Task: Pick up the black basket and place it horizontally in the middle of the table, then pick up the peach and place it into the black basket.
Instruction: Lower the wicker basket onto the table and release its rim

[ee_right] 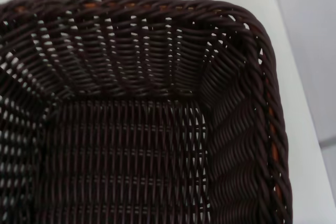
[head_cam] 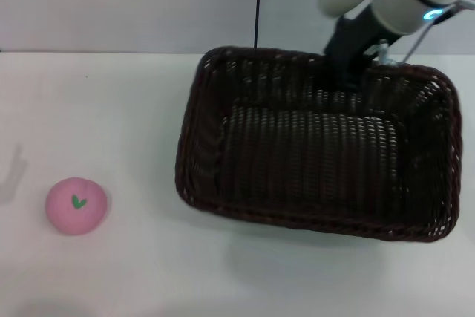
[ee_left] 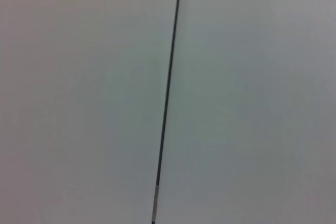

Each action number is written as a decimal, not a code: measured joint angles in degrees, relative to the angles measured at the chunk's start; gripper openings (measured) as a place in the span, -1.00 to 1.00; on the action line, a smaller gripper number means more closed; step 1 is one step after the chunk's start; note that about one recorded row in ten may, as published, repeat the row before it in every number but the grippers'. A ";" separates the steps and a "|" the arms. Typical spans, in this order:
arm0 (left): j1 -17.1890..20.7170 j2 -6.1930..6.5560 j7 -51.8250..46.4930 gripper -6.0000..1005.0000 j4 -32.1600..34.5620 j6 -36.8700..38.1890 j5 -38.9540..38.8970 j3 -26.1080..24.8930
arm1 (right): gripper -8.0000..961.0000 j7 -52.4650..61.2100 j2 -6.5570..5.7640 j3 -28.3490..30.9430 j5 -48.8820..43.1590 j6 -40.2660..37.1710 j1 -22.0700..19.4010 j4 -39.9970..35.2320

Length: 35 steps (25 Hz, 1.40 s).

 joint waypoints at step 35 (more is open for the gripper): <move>-0.06 -0.26 -0.04 0.70 -2.19 1.78 0.09 3.70 | -0.67 3.04 1.06 -13.59 9.20 11.61 1.06 6.29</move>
